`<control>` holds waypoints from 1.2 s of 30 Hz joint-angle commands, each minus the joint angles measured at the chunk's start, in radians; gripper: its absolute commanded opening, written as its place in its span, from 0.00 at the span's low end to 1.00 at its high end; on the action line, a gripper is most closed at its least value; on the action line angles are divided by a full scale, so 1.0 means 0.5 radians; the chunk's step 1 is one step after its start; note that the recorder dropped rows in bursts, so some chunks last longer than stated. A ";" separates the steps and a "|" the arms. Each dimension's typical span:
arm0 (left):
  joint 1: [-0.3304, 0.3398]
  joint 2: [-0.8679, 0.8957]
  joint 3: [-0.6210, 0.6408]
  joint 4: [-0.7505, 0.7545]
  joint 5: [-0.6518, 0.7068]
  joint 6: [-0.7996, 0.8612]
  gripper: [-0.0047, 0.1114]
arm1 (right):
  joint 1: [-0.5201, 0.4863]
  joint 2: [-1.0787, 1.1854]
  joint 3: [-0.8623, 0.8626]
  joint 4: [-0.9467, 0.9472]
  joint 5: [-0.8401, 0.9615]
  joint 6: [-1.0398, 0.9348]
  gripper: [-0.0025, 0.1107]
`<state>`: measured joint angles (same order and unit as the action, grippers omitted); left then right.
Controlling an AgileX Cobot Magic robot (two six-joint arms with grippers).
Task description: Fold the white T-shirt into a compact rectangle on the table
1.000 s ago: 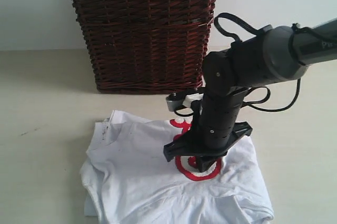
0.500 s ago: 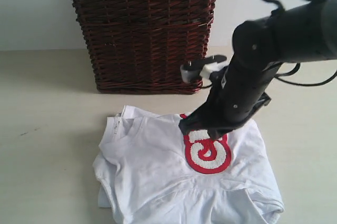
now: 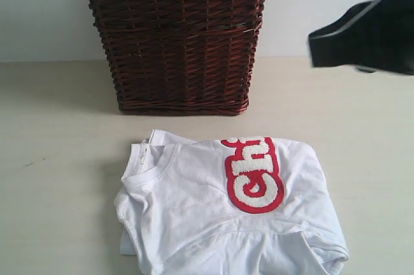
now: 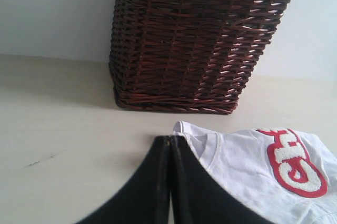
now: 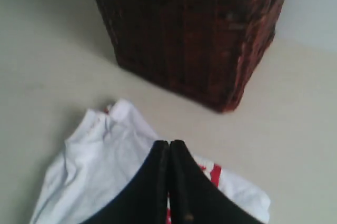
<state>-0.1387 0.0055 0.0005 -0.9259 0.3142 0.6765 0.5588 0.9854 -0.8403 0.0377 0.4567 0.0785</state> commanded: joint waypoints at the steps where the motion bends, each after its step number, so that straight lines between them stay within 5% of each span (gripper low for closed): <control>1: 0.000 -0.011 -0.001 -0.004 0.003 0.007 0.04 | -0.012 -0.465 0.116 -0.042 -0.159 -0.014 0.02; 18: 0.000 -0.011 -0.001 -0.004 0.003 0.007 0.04 | -0.012 -1.843 0.293 -0.215 -0.080 -0.010 0.02; 23: 0.000 -0.011 -0.001 -0.004 0.003 0.007 0.04 | -0.012 -1.971 0.293 -0.198 -0.016 -0.011 0.02; 28: 0.000 -0.011 -0.001 -0.004 0.003 0.007 0.04 | -0.012 -1.971 0.286 -0.055 0.530 -0.011 0.02; 36: 0.000 -0.011 -0.001 -0.004 0.003 0.007 0.04 | -0.012 -1.971 0.286 -0.055 0.563 -0.005 0.02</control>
<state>-0.1387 0.0055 0.0005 -0.9259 0.3142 0.6765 0.5588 0.0013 -0.6997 0.0073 0.7382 0.0763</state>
